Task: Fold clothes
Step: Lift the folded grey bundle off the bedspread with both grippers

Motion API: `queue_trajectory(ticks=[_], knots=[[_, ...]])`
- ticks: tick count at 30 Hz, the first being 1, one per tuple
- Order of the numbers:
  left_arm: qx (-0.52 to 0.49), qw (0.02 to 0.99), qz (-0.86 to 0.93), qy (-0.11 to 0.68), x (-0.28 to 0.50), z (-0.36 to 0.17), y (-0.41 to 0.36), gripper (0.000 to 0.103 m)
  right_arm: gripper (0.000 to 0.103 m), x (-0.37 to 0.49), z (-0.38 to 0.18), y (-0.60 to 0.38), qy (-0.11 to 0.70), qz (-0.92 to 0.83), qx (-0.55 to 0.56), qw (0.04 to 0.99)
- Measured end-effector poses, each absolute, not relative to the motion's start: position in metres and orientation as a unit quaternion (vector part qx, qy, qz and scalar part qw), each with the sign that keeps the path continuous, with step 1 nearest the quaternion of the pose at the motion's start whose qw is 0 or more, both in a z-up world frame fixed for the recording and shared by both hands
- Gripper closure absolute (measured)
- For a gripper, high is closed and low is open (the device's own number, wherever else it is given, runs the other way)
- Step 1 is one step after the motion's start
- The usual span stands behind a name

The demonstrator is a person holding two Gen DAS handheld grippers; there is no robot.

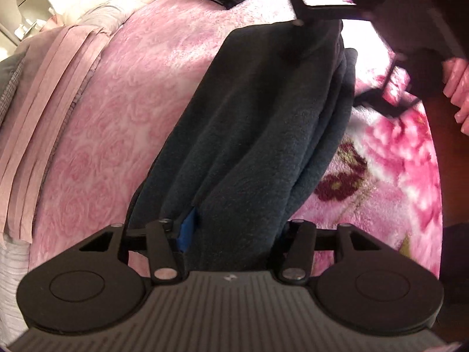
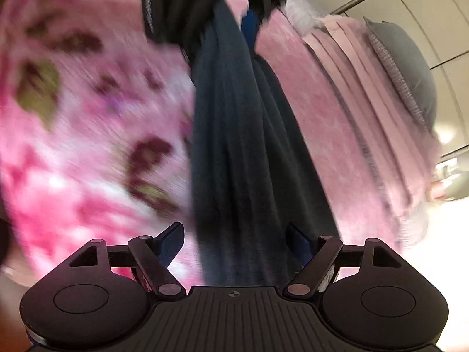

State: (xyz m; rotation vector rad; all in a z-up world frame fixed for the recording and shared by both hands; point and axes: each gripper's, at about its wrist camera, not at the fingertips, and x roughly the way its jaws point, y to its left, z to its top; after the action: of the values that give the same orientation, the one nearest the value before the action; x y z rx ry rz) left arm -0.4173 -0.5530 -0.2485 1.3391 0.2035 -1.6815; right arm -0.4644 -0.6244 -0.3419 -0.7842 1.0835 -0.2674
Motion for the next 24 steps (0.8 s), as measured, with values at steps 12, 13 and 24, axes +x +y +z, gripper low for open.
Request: queue_trajectory(ticks=[12,13,24], knots=[[0.655,0.433,-0.615,-0.077,-0.457,-0.300,-0.519,0.028,0.071,-0.458,-0.316,-0.666,0.520,-0.145,-0.331,0.774],[0.665,0.427,-0.607,-0.087,-0.459,-0.306,-0.520,0.028,0.071,-0.455,-0.311,-0.668,0.522,-0.144,-0.326,0.775],[0.661,0.441,-0.606,-0.041,-0.422,-0.251,-0.540,0.075,0.073,-0.451,-0.262,-0.654,0.547,-0.131,-0.309,0.767]])
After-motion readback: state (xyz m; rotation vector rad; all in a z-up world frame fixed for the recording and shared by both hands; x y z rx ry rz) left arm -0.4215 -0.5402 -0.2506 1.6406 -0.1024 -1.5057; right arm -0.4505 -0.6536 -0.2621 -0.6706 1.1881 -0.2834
